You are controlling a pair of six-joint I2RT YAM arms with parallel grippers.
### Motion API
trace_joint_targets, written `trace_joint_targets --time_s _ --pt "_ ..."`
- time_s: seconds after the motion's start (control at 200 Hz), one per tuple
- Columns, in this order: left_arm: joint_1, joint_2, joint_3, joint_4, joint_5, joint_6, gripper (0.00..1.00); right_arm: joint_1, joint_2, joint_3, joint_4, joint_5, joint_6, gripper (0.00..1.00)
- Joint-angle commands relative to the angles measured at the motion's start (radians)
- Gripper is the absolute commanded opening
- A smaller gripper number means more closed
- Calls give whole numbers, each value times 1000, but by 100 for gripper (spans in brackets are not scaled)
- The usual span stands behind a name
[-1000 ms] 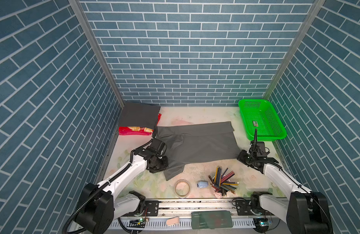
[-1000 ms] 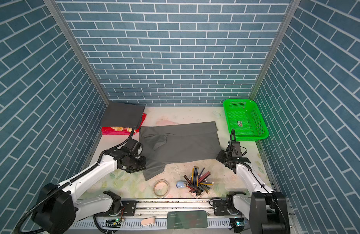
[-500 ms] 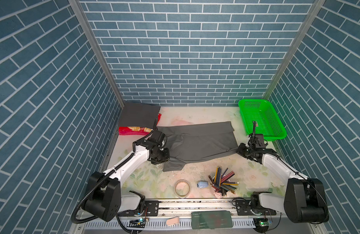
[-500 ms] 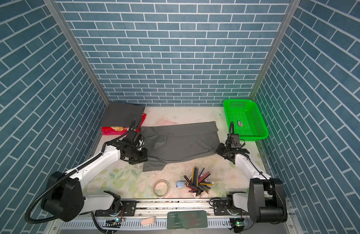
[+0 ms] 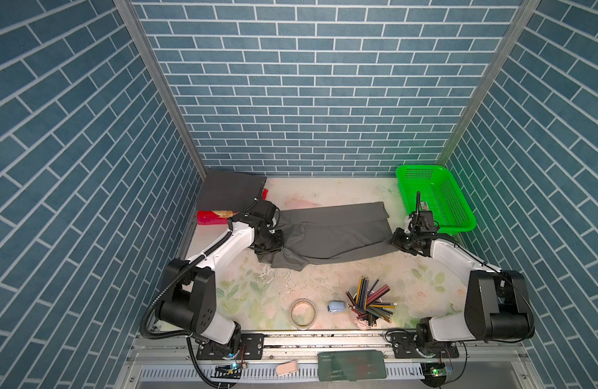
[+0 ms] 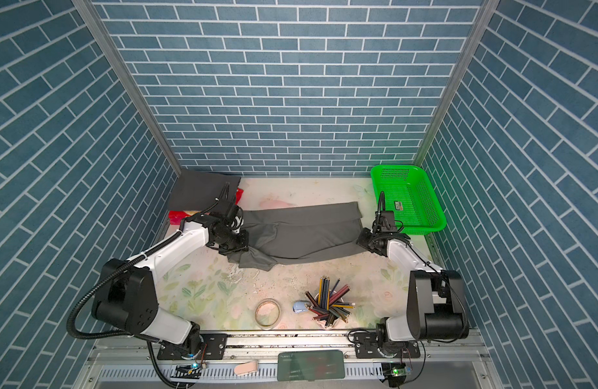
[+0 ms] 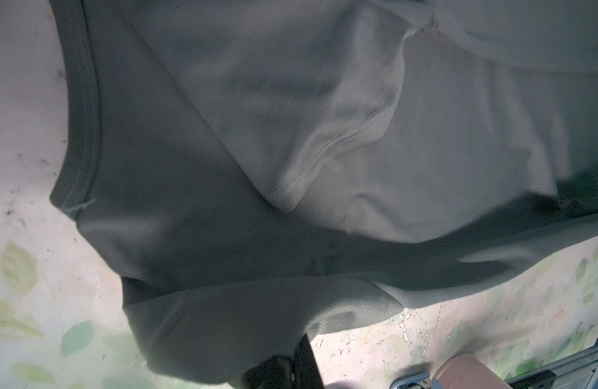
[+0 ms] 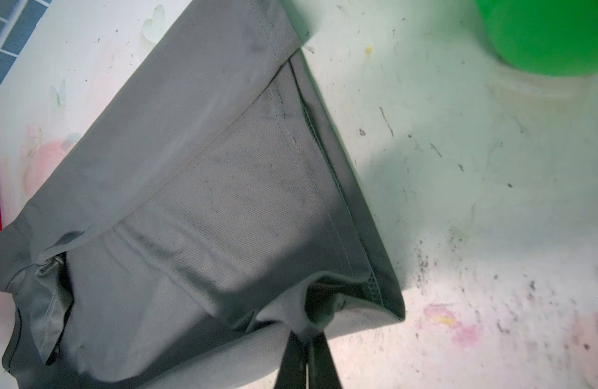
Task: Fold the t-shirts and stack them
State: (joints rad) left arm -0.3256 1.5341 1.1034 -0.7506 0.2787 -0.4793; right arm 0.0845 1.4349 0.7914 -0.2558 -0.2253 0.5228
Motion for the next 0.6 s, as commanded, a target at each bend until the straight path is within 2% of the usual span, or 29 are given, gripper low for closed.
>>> trace_joint_targets --time_s 0.0,0.595 --pt "12 37 53 -35 -19 41 0 3 27 40 0 -6 -31 0" --pt "40 221 242 -62 -75 90 0 3 240 216 -4 10 -70 0"
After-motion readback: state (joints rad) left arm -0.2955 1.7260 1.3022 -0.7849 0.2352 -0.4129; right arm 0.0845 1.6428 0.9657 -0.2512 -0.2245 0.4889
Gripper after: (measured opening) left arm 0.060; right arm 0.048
